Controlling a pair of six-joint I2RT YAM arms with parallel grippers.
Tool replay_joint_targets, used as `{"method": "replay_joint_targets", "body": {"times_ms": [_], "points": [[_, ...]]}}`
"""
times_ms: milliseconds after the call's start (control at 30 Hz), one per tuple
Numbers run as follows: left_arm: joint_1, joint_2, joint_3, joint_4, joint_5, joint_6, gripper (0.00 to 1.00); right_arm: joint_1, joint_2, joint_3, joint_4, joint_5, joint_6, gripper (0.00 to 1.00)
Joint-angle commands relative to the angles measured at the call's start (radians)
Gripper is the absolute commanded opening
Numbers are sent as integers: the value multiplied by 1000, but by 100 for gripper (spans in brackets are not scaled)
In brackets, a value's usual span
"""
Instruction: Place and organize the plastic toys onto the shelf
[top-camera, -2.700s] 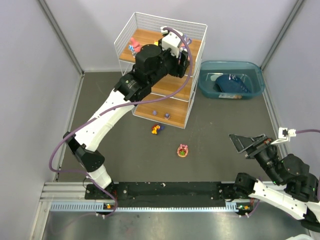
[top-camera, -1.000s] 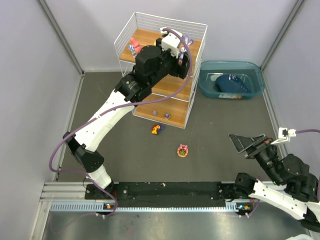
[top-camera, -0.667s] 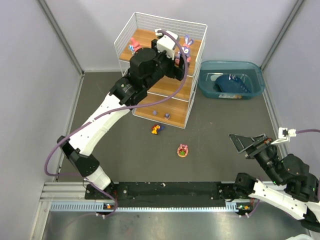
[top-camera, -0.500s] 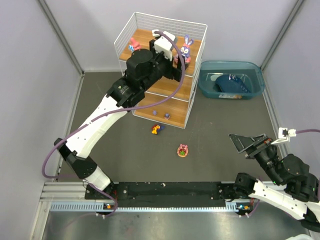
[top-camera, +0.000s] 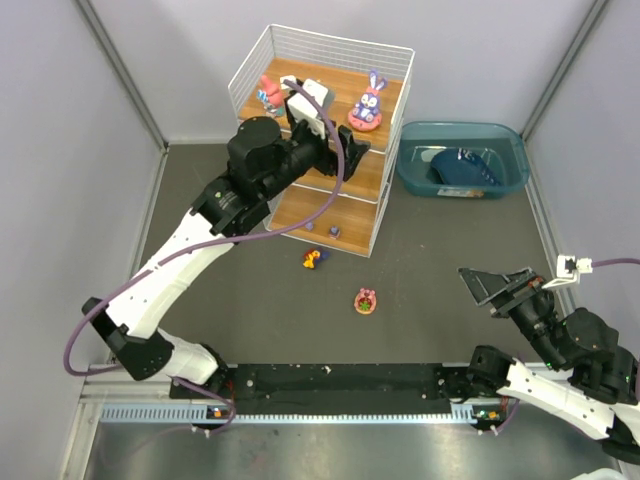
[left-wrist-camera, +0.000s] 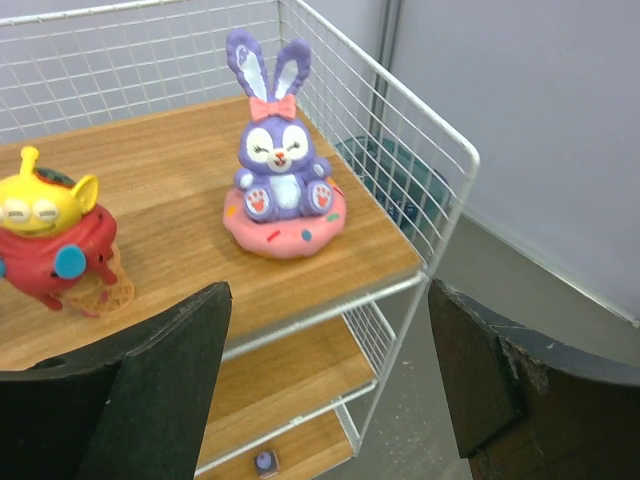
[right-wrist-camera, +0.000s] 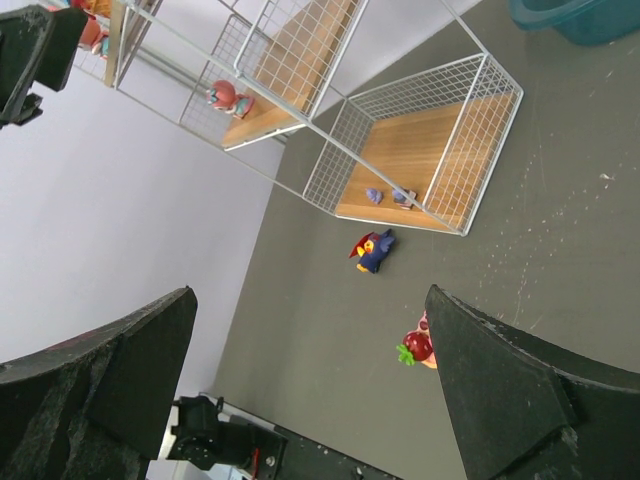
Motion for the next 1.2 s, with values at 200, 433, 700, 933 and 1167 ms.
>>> {"method": "replay_joint_targets", "body": {"times_ms": [200,433,700,933,1167], "points": [[3,-251,-214,146,151,-60,84,-8,-54,-8,-1,-7,4,99],[1,-484,-433,113,140,-135,84,-8,93,-45,-7,-62,22,99],[3,-729,-701,33,134,-240,84,-8,374,-99,48,-192,42,99],[3,-814,-867,45,189,-310,84,-8,445,-168,132,-192,41,99],[3,-825,-995,99,248,-359,84,-8,501,-197,147,-206,74,99]]}}
